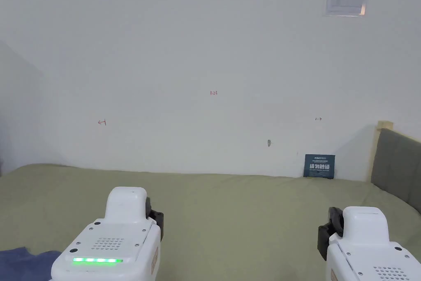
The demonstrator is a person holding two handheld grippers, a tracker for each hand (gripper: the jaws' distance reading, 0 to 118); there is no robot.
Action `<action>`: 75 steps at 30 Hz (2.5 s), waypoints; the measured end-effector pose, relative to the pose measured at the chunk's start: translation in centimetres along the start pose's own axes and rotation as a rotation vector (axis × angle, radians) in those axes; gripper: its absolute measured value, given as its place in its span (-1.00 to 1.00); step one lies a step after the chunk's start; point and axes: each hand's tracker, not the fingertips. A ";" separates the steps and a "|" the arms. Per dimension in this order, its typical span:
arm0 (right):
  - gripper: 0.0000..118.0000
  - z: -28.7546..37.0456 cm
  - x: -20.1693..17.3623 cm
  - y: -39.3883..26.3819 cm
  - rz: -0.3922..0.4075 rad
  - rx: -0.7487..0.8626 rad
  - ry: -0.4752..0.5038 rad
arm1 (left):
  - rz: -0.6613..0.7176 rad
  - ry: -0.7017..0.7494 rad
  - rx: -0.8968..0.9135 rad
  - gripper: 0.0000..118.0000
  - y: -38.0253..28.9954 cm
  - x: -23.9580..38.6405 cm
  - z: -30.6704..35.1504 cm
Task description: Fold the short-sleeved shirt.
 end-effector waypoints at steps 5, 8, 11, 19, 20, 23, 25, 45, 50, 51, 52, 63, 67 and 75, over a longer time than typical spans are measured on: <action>-0.96 0.1 0.3 0.0 -0.036 -0.009 0.027 | -0.008 0.002 -0.002 -1.00 -0.1 0.4 0.1; -0.96 -0.2 0.0 -0.1 -0.028 -0.022 0.033 | -0.001 0.006 -0.005 -1.00 -0.2 -0.1 -0.1; -0.96 -0.6 -0.8 -0.1 -0.044 -0.039 0.068 | 0.004 0.026 -0.012 -1.00 -0.3 -1.4 -0.3; -0.96 -3.2 -10.9 -0.5 -0.058 -0.053 0.283 | 0.014 0.284 -0.032 -1.00 -1.0 -11.5 2.6; -0.96 -3.5 -12.8 -0.4 -0.059 -0.058 0.328 | 0.018 0.321 -0.037 -1.00 -1.0 -13.1 3.3; -0.96 -3.3 -18.6 -0.5 -0.068 -0.056 0.462 | 0.029 0.461 -0.045 -1.00 -1.1 -18.1 6.4; -0.96 -3.0 -22.6 -0.5 -0.071 -0.064 0.558 | 0.028 0.540 -0.060 -1.00 -1.2 -21.0 8.6; -0.96 -3.7 -32.6 -3.4 -0.009 -0.119 0.731 | 0.118 0.583 -0.219 -1.00 -5.7 -31.0 5.6; -0.96 -5.7 -32.3 -7.0 0.022 -0.199 0.685 | 0.151 0.496 -0.340 -1.00 -10.1 -33.0 -3.4; -0.96 -6.3 -32.3 -7.8 0.028 -0.223 0.668 | 0.164 0.477 -0.369 -1.00 -11.3 -33.5 -5.6; -0.96 -6.8 -32.2 -8.5 0.026 -0.242 0.671 | 0.174 0.457 -0.409 -1.00 -12.6 -34.0 -7.6; -0.96 -9.5 -31.6 -14.3 0.076 -0.381 0.648 | 0.258 0.214 -0.755 0.80 -20.0 -37.5 -20.9; -0.96 -9.5 -31.6 -15.0 0.092 -0.401 0.661 | 0.250 0.165 -0.873 1.00 -20.8 -37.1 -22.2; -0.96 -8.9 -29.8 -14.6 0.074 -0.431 0.655 | 0.171 0.207 -0.959 0.81 -23.0 -35.6 -23.7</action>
